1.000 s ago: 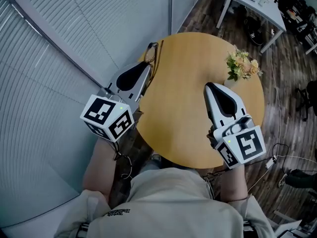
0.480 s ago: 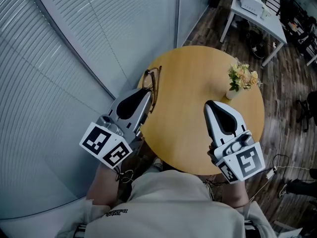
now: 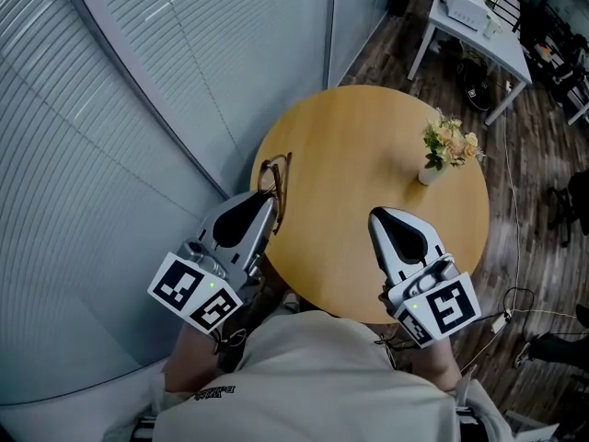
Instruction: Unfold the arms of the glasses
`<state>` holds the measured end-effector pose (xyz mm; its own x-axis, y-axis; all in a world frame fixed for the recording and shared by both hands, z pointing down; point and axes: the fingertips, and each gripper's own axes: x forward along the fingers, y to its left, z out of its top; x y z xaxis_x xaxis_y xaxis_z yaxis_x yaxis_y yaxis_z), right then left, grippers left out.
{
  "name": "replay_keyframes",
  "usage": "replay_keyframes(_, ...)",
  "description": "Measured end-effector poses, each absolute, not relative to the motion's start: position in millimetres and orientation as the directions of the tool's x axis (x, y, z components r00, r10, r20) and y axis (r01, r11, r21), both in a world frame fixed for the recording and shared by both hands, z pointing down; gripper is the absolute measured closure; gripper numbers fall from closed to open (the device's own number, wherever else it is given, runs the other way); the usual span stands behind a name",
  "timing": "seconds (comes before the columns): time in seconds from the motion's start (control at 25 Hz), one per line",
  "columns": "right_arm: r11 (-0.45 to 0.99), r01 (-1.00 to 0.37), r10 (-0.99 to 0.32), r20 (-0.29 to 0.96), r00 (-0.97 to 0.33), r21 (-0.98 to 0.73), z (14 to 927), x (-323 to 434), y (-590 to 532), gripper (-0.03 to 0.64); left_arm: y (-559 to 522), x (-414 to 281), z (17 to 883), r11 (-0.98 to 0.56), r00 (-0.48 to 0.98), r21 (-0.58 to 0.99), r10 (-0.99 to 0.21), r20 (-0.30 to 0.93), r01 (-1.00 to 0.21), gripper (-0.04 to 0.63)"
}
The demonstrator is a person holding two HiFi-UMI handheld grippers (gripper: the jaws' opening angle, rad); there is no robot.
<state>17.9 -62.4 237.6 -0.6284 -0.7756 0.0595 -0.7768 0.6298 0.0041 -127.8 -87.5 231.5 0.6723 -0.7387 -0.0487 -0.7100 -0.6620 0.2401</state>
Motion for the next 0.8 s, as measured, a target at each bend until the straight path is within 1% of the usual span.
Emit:
replay_keyframes(0.12,0.643,-0.766,-0.763,0.082,-0.641,-0.003,247.3,13.3,-60.7,0.586,-87.7,-127.7,238.4,-0.655,0.669,0.272,-0.741,-0.049,-0.705,0.551)
replay_keyframes(0.52,0.662,-0.749,-0.746,0.099,-0.659,0.003,252.5,10.1,-61.0,0.586,-88.7,-125.3,243.6,-0.650,0.667,0.267,-0.744,-0.033,-0.712,0.551)
replay_keyframes(0.64,0.664,-0.748,-0.746,0.086,-0.661,0.009,243.9,10.5,-65.1,0.586,-87.7,-122.1,241.4,-0.655,0.672,0.260,-0.740,-0.034,-0.709,0.551)
replay_keyframes(0.8,0.674,-0.738,-0.738,0.033,-0.674,0.027,215.0,2.3,-73.0,0.586,-87.1,-117.5,243.2,-0.666,0.684,0.252,-0.729,-0.023,-0.702,0.551)
